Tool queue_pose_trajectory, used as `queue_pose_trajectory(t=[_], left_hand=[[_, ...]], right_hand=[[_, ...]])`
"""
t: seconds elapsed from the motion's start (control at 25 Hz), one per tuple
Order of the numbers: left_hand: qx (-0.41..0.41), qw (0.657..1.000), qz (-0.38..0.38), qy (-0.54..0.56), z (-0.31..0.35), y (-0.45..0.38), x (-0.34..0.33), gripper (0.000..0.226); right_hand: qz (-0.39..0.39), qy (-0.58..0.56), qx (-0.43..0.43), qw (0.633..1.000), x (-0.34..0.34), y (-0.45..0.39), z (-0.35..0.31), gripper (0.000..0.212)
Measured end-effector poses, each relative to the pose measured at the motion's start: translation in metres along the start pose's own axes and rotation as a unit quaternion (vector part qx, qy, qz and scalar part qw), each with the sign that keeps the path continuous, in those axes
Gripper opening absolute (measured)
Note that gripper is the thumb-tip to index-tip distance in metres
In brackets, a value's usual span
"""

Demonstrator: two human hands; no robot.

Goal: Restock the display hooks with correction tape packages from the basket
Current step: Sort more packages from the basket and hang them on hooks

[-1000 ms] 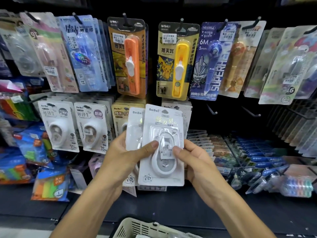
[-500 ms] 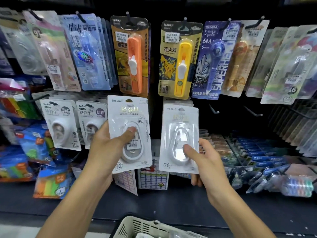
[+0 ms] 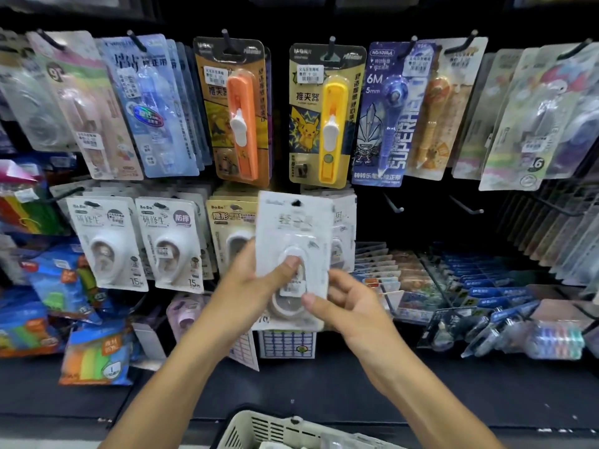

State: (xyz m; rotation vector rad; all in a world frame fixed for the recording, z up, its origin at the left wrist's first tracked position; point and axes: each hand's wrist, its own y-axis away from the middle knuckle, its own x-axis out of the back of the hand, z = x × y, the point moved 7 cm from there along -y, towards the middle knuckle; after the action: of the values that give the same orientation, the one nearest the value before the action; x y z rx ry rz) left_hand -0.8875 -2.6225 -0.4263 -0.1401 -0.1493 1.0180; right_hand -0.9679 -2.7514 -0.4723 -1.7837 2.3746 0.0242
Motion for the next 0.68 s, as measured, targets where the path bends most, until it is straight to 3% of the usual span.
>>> queue_pose_trajectory(t=[0.08, 0.12, 0.16, 0.24, 0.32, 0.4, 0.56, 0.68], left_hand=[[-0.035, 0.996, -0.042, -0.064, 0.001, -0.004, -0.015, 0.036], [-0.059, 0.989, -0.026, -0.129, 0.001, -0.008, -0.011, 0.040], [-0.084, 0.970, 0.003, -0.229, 0.001, -0.013, -0.003, 0.046], [-0.114, 0.891, 0.043, -0.437, 0.001, -0.020, 0.014, 0.060], [-0.098, 0.844, 0.024, -0.527, -0.011, -0.027, 0.023, 0.067], [-0.078, 0.827, -0.006, -0.556, -0.023, -0.030, 0.025, 0.071], [-0.081, 0.838, -0.001, -0.540, -0.027, -0.032, 0.023, 0.074], [-0.082, 0.832, -0.007, -0.549, -0.029, -0.031, 0.024, 0.075]], right_hand=[[0.014, -0.024, 0.034, 0.999, -0.002, -0.001, -0.006, 0.035], [0.036, -0.030, 0.040, 0.998, 0.002, -0.003, -0.009, 0.032], [0.058, -0.031, 0.036, 0.997, 0.009, -0.005, -0.011, 0.029], [0.090, -0.017, 0.017, 0.996, 0.026, -0.007, -0.012, 0.024], [0.096, 0.003, 0.003, 0.995, 0.038, -0.009, -0.011, 0.021], [0.104, 0.018, 0.008, 0.994, 0.040, -0.011, -0.011, 0.018], [0.158, 0.073, -0.019, 0.985, 0.046, -0.039, -0.003, 0.012], [0.167, 0.137, -0.053, 0.975, 0.050, -0.072, 0.000, 0.042]])
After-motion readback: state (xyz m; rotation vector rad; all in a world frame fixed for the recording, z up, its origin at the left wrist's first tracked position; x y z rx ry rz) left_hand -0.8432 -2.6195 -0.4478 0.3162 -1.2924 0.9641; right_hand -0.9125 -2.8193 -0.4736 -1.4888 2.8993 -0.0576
